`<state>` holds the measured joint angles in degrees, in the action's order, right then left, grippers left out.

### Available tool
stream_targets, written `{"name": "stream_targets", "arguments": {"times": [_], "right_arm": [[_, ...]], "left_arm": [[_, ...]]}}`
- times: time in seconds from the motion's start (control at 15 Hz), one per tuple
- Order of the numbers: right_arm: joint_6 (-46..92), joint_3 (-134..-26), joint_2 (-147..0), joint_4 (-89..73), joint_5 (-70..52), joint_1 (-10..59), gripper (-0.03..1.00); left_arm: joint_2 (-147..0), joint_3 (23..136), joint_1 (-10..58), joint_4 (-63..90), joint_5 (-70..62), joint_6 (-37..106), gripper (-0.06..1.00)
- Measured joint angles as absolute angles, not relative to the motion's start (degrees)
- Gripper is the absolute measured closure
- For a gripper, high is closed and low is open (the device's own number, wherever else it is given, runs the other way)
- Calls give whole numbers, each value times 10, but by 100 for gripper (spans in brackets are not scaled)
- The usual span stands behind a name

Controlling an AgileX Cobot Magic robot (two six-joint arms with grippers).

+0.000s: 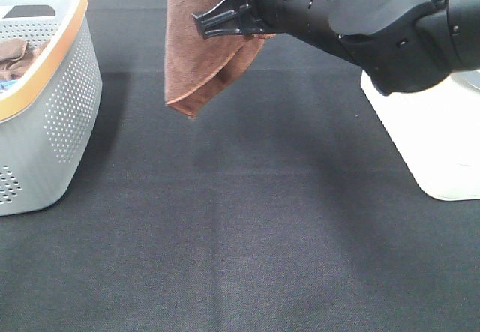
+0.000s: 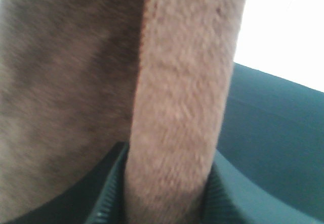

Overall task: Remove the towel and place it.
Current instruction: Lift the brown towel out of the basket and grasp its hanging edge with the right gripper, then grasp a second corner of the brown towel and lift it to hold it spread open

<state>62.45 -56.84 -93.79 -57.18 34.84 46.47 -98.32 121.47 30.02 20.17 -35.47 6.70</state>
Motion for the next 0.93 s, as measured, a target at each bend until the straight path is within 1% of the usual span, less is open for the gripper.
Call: {"name": "stream_targets", "arguments": {"times": [0.33,0.67,0.8,0.87,0.93], "right_arm": [[745,-568,-938,-688,388,465,58],[768,-568,-938,-706,399,465,58],[772,-568,-938,-707,412,465,64],[776,-568,-938,-707,413,465,71],[783,-568,-938,-707,413,465,75]], "left_arm": [[-983,1215,300,170,-364,67,94],[-983,1215,300,159,-366,67,94],[-983,1215,300,153,-366,67,94],[-983,1215,300,140,-367,67,94],[-983,1215,300,133,-368,67,94]]}}
